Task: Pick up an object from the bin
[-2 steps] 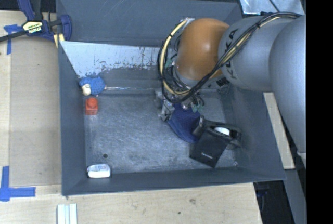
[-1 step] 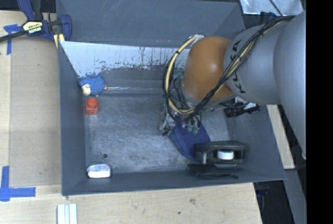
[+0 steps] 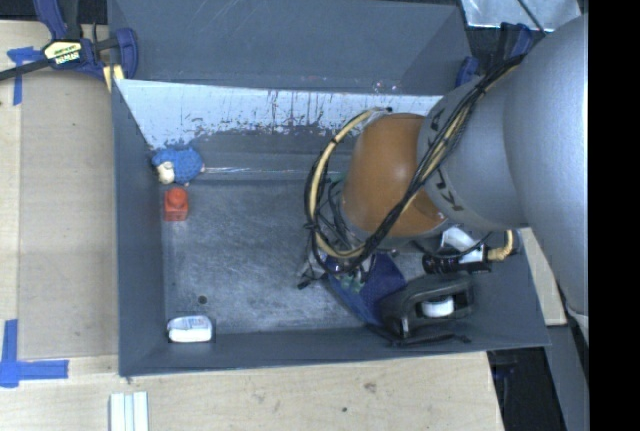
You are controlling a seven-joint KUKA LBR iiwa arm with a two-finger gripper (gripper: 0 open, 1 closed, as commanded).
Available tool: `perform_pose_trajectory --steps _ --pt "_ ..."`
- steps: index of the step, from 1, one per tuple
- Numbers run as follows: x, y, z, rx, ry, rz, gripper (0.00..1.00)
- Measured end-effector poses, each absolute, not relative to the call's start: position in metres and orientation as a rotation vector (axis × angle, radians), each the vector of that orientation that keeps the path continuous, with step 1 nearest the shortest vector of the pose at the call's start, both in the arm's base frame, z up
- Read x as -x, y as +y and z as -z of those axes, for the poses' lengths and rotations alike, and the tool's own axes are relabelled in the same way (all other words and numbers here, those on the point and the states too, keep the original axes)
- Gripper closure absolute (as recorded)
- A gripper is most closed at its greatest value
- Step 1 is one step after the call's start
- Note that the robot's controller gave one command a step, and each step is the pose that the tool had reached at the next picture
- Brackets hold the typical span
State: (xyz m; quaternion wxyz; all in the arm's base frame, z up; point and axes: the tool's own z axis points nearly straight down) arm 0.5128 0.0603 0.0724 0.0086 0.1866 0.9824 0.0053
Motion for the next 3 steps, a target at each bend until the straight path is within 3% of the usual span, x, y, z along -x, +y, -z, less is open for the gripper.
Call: perform_pose_trajectory --steps 1,2,3 --pt "-0.493 0.051 -0.113 -0.546 3.072 -0.016 1.00" --pt "-0.501 0.053 -0.170 -0.935 2.992 -0.004 1.00" --pt "-0.490 0.051 -0.190 -0.949 2.990 -0.002 1.00"
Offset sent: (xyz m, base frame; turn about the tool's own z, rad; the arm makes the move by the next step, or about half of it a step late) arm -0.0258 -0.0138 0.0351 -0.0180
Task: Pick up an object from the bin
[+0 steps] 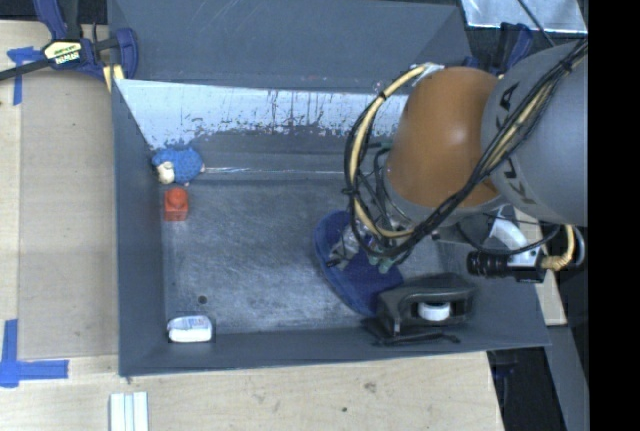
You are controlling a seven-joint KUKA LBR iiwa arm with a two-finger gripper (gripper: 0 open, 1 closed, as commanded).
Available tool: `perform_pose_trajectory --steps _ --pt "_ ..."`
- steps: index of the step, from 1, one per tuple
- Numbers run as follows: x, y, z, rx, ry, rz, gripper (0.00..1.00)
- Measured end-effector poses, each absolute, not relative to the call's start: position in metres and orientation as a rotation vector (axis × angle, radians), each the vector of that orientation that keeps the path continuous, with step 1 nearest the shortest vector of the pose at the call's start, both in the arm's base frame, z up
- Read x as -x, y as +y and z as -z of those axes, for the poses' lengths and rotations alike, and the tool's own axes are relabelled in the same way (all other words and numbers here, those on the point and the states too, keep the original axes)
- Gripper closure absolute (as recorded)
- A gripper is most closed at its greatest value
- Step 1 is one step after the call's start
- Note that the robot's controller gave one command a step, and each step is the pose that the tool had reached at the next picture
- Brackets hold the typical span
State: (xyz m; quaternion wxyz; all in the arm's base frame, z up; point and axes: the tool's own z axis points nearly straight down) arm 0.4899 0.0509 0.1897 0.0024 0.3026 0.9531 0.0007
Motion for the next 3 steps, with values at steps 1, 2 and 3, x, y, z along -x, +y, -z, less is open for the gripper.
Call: perform_pose_trajectory --steps 1,2,3 --pt "-0.488 0.044 -0.330 -0.983 2.973 -0.007 1.00" --pt "-0.498 0.048 -0.155 -1.099 2.949 0.006 1.00" --pt "-0.513 0.043 -0.190 -1.154 2.916 -0.002 1.00"
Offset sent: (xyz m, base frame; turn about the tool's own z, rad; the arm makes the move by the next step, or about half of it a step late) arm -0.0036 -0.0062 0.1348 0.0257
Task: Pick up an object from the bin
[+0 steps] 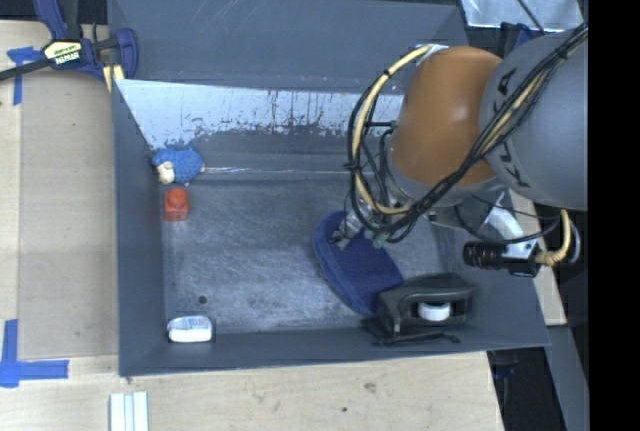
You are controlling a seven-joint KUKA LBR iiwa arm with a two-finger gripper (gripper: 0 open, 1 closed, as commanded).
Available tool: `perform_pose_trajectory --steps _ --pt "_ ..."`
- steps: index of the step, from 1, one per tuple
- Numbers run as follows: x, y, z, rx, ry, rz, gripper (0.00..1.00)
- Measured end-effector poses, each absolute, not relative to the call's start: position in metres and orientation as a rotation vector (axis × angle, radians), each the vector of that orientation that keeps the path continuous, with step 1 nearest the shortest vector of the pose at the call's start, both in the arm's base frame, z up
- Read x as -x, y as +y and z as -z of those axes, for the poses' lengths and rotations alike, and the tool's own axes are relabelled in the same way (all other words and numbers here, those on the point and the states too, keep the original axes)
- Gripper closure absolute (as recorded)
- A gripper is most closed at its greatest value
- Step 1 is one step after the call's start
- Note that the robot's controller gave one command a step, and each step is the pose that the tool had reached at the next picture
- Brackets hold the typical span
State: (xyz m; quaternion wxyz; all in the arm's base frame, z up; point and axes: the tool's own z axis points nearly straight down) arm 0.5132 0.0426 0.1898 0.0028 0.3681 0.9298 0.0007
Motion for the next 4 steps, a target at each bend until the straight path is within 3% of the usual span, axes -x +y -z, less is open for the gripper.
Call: perform_pose_trajectory --steps 1,2,3,4 --pt "-0.508 0.053 -0.266 -1.175 2.904 -0.008 1.00" --pt "-0.508 0.058 -0.155 -1.268 2.880 0.006 1.00" --pt "-0.512 0.052 -0.245 -1.232 2.880 -0.007 1.00" --pt "-0.504 0.059 -0.136 -1.283 2.874 0.007 1.00"
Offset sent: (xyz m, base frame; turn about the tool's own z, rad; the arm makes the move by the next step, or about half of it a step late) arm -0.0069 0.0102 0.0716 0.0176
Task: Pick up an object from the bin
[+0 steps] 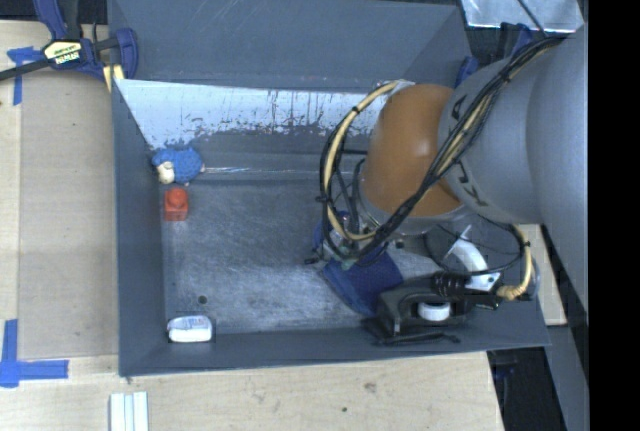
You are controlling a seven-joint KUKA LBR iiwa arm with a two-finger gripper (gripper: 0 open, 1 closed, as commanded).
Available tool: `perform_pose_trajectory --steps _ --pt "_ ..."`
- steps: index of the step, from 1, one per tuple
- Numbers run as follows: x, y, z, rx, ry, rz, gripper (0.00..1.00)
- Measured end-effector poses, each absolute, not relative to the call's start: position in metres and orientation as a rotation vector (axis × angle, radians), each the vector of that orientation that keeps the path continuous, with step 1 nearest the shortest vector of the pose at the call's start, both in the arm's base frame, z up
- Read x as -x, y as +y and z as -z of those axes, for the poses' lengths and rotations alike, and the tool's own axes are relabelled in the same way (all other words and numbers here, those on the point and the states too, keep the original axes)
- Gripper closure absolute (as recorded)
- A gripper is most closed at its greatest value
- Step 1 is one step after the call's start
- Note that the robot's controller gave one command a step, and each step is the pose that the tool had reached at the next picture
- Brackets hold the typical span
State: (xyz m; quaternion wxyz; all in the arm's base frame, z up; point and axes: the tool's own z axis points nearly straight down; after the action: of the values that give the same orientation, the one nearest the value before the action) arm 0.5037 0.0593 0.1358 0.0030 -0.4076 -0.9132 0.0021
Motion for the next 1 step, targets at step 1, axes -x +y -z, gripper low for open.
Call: perform_pose_trajectory --steps 1 --pt "-0.5446 0.0508 -0.2213 0.812 -3.043 0.002 1.00"
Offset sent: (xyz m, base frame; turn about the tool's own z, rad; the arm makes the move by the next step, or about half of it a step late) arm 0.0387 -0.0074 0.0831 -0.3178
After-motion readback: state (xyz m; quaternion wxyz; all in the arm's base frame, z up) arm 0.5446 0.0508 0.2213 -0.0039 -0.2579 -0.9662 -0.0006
